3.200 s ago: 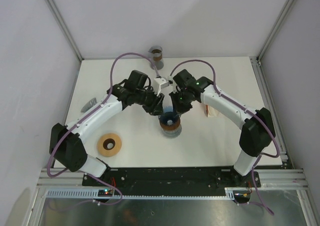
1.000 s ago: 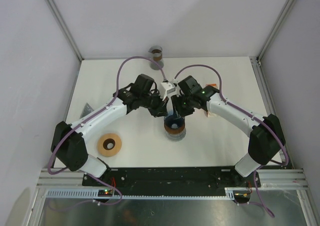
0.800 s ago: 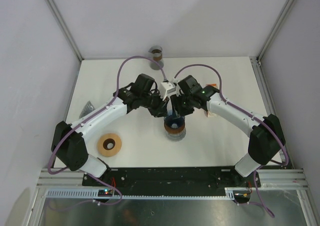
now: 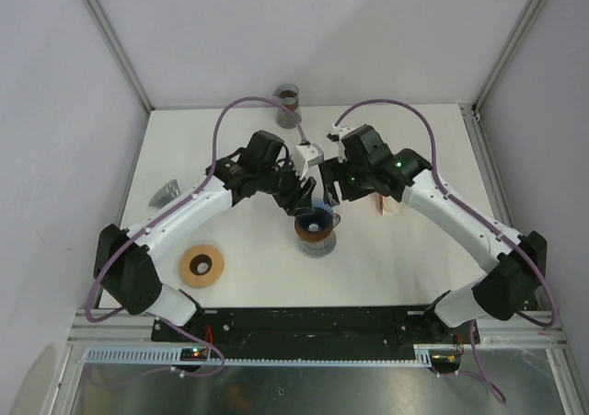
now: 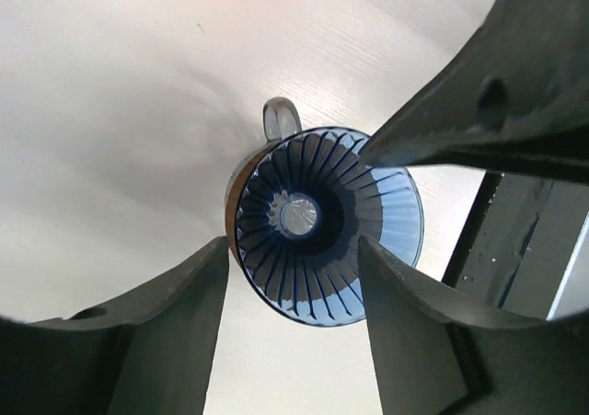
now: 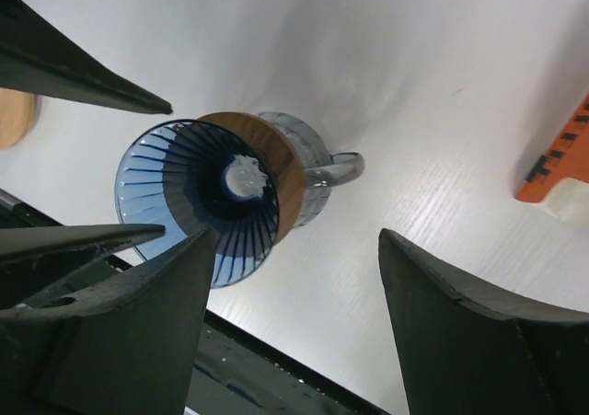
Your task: Place the coffee filter in the dripper
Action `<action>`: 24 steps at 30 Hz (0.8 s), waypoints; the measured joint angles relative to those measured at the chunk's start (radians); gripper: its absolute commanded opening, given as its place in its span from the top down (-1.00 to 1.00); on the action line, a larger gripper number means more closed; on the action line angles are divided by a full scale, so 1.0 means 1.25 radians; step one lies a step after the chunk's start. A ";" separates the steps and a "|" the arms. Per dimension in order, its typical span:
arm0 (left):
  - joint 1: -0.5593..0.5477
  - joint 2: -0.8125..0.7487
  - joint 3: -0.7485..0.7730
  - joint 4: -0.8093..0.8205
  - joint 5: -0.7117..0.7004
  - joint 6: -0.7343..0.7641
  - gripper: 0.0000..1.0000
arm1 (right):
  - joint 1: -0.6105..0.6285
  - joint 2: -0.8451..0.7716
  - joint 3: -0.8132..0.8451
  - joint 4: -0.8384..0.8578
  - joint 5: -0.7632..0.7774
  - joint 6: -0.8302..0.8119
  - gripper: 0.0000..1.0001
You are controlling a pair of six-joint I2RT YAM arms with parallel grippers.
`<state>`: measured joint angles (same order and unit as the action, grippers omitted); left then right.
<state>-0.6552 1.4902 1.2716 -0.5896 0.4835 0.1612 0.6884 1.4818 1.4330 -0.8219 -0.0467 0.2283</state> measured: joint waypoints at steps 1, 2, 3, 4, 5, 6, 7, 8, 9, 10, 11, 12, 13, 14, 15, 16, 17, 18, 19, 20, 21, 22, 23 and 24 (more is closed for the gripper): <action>0.000 -0.002 0.002 0.003 -0.001 0.000 -0.33 | -0.002 -0.008 0.000 -0.004 0.008 -0.002 -0.54; 0.000 -0.003 0.005 0.003 -0.001 0.000 -0.35 | -0.005 -0.018 0.000 -0.010 0.016 -0.004 -0.53; 0.000 -0.005 0.009 0.003 -0.002 0.001 -0.37 | -0.010 -0.027 0.000 -0.014 0.023 -0.004 -0.52; 0.000 -0.007 0.009 0.002 -0.002 0.001 -0.38 | -0.017 -0.038 0.000 -0.013 0.029 -0.004 -0.49; 0.000 -0.009 0.009 0.000 -0.002 0.001 -0.40 | -0.027 -0.055 0.001 -0.012 0.037 -0.004 -0.46; 0.000 -0.009 0.009 -0.003 -0.002 0.002 -0.41 | -0.036 -0.067 0.001 -0.011 0.045 -0.004 -0.41; 0.000 -0.009 0.009 -0.004 -0.002 0.002 -0.44 | -0.048 -0.083 0.001 -0.009 0.055 -0.004 -0.37; 0.000 -0.009 0.009 -0.005 -0.003 0.002 -0.46 | -0.060 -0.099 0.001 -0.008 0.065 -0.003 -0.29; 0.000 -0.009 0.009 -0.005 -0.005 0.003 -0.49 | -0.074 -0.114 0.000 -0.006 0.077 -0.001 -0.23; 0.000 -0.010 0.010 -0.006 -0.007 0.004 -0.51 | -0.089 -0.130 -0.004 -0.001 0.089 -0.001 -0.17; 0.000 -0.011 0.010 -0.007 -0.009 0.005 -0.53 | -0.102 -0.142 -0.010 0.005 0.100 0.001 -0.12; 0.000 -0.013 0.011 -0.009 -0.014 0.005 -0.55 | -0.125 -0.159 -0.025 0.013 0.120 0.002 -0.08; 0.000 -0.015 0.011 -0.010 -0.018 0.005 -0.56 | -0.139 -0.167 -0.033 0.014 0.131 0.001 -0.06; 0.004 -0.019 0.011 -0.010 -0.026 0.007 -0.57 | -0.158 -0.173 -0.046 0.019 0.146 0.002 -0.03; 0.008 -0.022 0.011 -0.011 -0.030 0.010 -0.58 | -0.175 -0.175 -0.060 0.023 0.160 0.001 -0.01; 0.014 -0.027 0.011 -0.012 -0.031 0.013 -0.58 | -0.190 -0.174 -0.076 0.028 0.173 -0.001 0.00; 0.023 -0.032 0.011 -0.013 -0.032 0.017 -0.58 | -0.201 -0.171 -0.089 0.031 0.182 -0.005 0.02; 0.036 -0.036 0.011 -0.013 -0.032 0.019 -0.58 | -0.212 -0.166 -0.103 0.033 0.193 -0.014 0.05; 0.050 -0.039 0.011 -0.014 -0.032 0.020 -0.58 | -0.221 -0.160 -0.114 0.034 0.198 -0.024 0.08; 0.071 -0.041 0.012 -0.015 -0.030 0.020 -0.58 | -0.227 -0.152 -0.123 0.039 0.199 -0.043 0.09; 0.095 -0.042 0.012 -0.015 -0.028 0.022 -0.58 | -0.232 -0.144 -0.130 0.047 0.198 -0.068 0.09; 0.119 -0.043 0.012 -0.015 -0.028 0.024 -0.58 | -0.236 -0.137 -0.137 0.060 0.195 -0.098 0.09; 0.140 -0.043 0.012 -0.015 -0.028 0.026 -0.59 | -0.240 -0.131 -0.143 0.073 0.190 -0.132 0.09; 0.161 -0.043 0.012 -0.015 -0.028 0.027 -0.58 | -0.244 -0.127 -0.148 0.086 0.183 -0.167 0.10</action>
<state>-0.4541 1.4368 1.2861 -0.6086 0.4484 0.1951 0.3828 1.3228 1.2484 -0.7139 0.1818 0.0193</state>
